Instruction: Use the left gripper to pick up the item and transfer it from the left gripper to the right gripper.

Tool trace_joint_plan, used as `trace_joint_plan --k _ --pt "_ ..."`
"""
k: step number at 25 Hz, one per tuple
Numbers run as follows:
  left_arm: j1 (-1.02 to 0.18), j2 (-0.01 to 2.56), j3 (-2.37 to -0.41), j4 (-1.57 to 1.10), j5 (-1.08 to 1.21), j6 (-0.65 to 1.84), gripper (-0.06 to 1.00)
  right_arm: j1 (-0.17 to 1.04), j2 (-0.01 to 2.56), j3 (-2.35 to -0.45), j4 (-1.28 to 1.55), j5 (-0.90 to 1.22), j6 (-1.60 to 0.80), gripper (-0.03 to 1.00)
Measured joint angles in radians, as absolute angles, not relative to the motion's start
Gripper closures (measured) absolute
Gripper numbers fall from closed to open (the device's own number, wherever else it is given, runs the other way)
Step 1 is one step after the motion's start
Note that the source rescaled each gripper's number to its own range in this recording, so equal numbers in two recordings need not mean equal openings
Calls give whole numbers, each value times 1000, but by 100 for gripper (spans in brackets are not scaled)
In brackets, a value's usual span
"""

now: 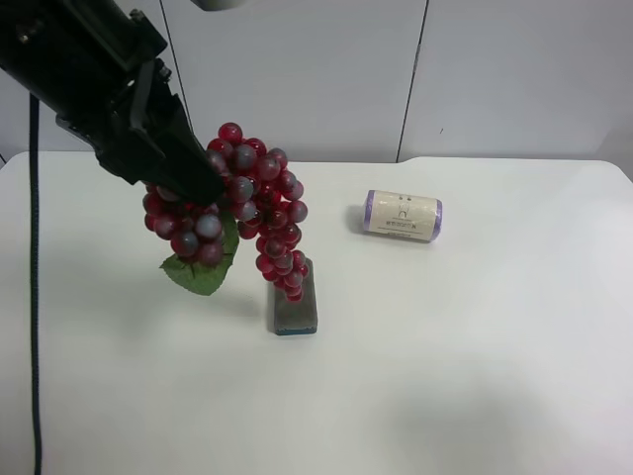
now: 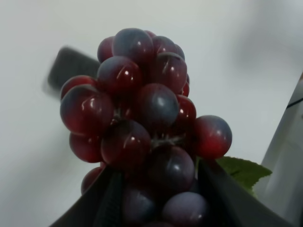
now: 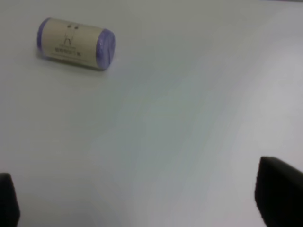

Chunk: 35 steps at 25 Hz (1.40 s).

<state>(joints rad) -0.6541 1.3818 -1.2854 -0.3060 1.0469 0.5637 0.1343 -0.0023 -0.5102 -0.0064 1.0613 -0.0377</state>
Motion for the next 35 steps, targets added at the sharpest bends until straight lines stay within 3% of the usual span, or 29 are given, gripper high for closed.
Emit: trace_joint_plan --k 18,35 --pt "-674 1397 -1299 -305 996 919 93 134 -2 -510 -6 1061 -38 -3" --pt "-674 1397 -1299 -305 960 965 93 134 -2 -510 30 1060 -49 -3"
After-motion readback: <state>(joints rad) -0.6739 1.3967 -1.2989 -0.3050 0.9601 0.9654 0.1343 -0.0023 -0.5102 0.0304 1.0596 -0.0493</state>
